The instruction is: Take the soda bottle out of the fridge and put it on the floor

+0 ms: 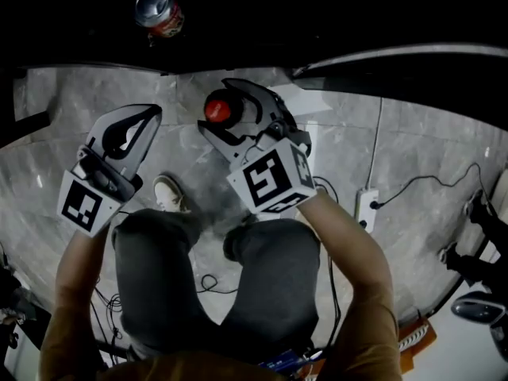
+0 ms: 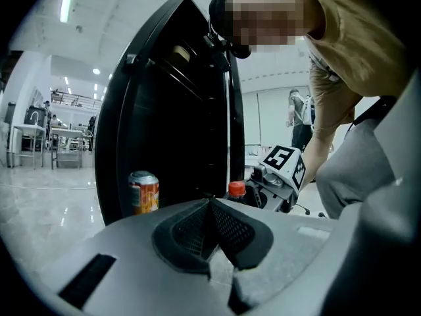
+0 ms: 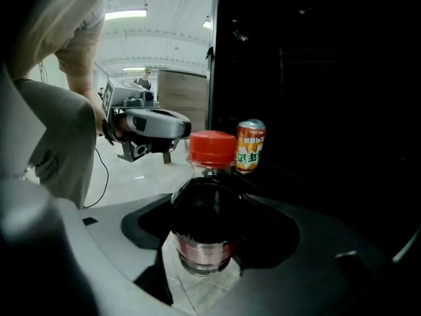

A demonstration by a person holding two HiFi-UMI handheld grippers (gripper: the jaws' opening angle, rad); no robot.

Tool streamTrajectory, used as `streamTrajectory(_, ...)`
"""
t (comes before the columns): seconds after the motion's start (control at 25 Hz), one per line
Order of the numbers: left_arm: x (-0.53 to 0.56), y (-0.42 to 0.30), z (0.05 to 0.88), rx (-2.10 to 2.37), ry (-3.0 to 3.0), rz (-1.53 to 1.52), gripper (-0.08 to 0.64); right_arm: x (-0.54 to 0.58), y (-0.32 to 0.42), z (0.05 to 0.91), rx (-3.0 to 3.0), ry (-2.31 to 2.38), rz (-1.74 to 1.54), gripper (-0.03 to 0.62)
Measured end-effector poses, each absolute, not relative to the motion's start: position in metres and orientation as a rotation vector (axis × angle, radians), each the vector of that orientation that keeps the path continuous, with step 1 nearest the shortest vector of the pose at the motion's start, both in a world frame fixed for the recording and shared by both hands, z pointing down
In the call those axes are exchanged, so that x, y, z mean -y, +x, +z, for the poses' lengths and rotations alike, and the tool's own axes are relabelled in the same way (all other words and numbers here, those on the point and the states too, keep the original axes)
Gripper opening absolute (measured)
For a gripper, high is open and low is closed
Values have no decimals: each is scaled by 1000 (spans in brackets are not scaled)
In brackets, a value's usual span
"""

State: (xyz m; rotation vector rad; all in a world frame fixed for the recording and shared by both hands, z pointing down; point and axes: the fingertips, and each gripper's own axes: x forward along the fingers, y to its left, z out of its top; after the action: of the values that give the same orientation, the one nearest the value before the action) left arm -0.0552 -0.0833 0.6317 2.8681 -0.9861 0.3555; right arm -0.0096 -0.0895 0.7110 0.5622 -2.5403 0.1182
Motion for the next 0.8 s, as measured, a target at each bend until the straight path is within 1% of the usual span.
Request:
streamTrajectory(0.12, 90, -60, 669, 965, 2875, 372, 2, 100, -11, 746, 2530, 562, 112, 302)
streamTrajectory(0.48, 99, -67, 758, 957, 2837, 366, 2, 119, -13, 814, 2554, 543, 172, 302)
streamTrajectory(0.8, 113, -58, 796, 941, 2846, 338, 2, 110, -19, 873, 2536, 567, 210, 302)
